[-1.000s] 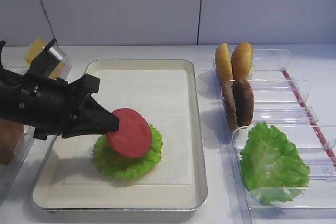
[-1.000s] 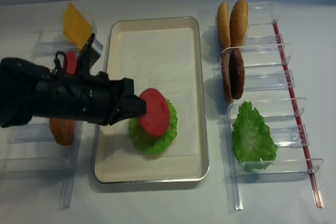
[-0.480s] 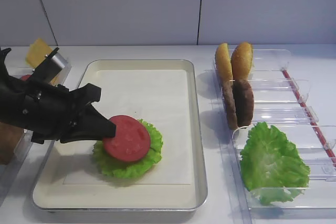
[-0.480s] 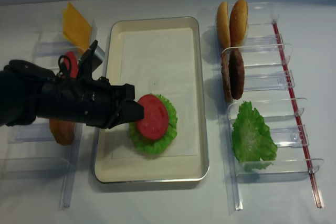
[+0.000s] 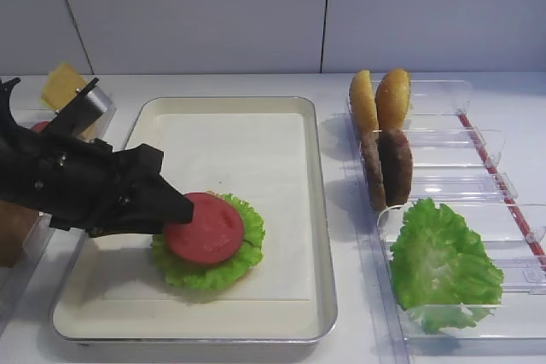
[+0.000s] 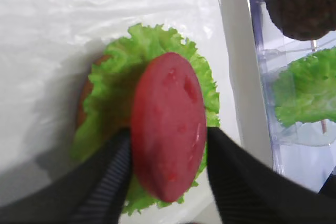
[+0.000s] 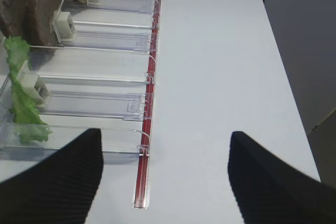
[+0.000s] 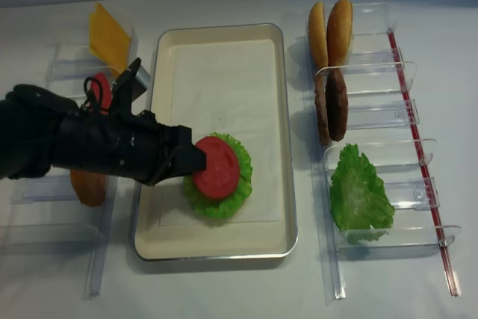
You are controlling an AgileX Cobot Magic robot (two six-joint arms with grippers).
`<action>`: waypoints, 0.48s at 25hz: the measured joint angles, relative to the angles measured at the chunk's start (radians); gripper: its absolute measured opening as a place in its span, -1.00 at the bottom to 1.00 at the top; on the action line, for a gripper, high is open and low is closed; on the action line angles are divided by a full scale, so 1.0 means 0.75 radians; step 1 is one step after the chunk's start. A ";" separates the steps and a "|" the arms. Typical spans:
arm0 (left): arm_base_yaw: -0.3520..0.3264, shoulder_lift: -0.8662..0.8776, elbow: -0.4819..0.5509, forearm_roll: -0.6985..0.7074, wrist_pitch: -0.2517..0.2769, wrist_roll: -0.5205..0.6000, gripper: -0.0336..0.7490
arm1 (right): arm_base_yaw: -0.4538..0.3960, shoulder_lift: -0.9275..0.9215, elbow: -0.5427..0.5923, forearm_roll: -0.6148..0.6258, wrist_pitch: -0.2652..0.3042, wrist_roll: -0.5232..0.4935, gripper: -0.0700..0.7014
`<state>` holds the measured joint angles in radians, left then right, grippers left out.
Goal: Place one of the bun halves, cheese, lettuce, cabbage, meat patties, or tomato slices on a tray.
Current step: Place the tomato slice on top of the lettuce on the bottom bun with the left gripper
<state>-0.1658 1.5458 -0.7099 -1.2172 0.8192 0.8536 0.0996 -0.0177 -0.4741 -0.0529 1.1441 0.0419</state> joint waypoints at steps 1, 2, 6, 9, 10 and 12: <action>0.000 0.000 0.000 0.000 0.000 0.003 0.01 | 0.000 0.000 0.000 0.000 0.000 0.000 0.51; 0.000 0.000 0.000 0.000 0.000 0.009 0.21 | 0.000 0.000 0.000 0.000 0.000 0.000 0.51; 0.000 0.000 -0.017 0.008 0.000 0.013 0.69 | 0.000 0.000 0.000 0.000 0.000 0.000 0.51; 0.000 0.000 -0.059 0.033 0.011 0.015 0.77 | 0.000 0.000 0.000 0.000 0.000 0.000 0.51; 0.000 0.000 -0.075 0.046 0.020 0.015 0.77 | 0.000 0.000 0.000 0.000 0.000 0.000 0.51; 0.000 0.000 -0.119 0.111 0.037 -0.020 0.78 | 0.000 0.000 0.000 0.000 0.000 0.000 0.51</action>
<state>-0.1658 1.5458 -0.7995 -1.1343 0.8470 0.8389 0.0996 -0.0177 -0.4741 -0.0529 1.1441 0.0419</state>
